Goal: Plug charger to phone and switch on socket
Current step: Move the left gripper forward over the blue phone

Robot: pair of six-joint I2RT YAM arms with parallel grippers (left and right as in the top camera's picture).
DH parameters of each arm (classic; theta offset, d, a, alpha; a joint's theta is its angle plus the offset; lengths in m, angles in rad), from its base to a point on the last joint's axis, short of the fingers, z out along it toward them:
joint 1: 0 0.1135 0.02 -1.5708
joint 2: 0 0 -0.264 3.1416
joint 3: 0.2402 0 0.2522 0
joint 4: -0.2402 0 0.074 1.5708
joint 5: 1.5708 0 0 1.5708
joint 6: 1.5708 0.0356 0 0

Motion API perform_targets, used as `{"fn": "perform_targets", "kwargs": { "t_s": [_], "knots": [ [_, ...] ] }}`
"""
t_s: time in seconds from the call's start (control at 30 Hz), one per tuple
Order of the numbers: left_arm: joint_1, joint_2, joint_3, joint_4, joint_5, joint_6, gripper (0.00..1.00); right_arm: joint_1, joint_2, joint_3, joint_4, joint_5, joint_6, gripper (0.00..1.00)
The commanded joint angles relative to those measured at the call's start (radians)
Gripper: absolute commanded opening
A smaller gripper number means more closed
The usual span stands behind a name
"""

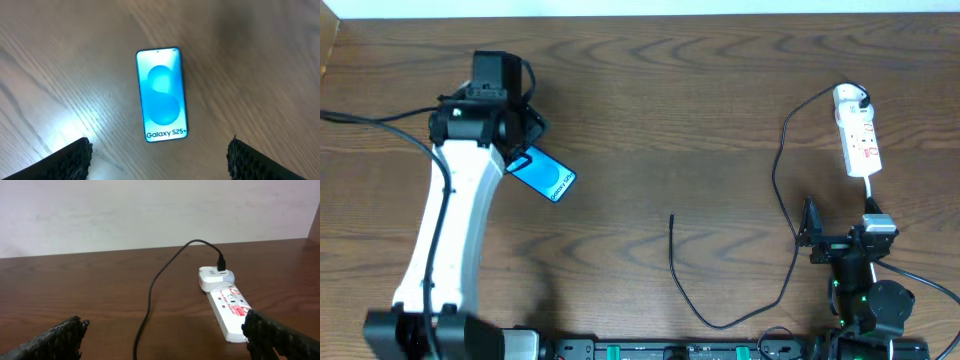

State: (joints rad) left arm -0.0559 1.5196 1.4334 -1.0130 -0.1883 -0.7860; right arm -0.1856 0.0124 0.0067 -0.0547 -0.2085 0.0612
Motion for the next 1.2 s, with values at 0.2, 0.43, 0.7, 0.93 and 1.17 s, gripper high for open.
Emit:
{"fn": "perform_targets", "kwargs": {
  "t_s": [0.2,0.43,0.7,0.93,1.17],
  "knots": [
    [0.055,0.163,0.014,-0.042,0.05,-0.069,0.98,0.006,-0.006,-0.001,-0.005,0.005,0.012,0.99],
    [0.055,0.238,0.009,-0.04,0.05,-0.072,0.73,0.006,-0.006,-0.001,-0.005,0.005,0.013,0.99],
    [0.055,0.248,0.008,-0.036,0.051,-0.19,0.98,0.006,-0.006,-0.001,-0.005,0.005,0.013,0.99],
    [0.055,0.269,-0.003,-0.028,0.137,-0.27,0.98,0.006,-0.006,-0.001,-0.005,0.005,0.013,0.99],
    [0.055,0.302,-0.01,-0.014,0.14,-0.144,0.98,0.006,-0.006,-0.001,-0.005,0.005,0.013,0.99]
  ]
}}
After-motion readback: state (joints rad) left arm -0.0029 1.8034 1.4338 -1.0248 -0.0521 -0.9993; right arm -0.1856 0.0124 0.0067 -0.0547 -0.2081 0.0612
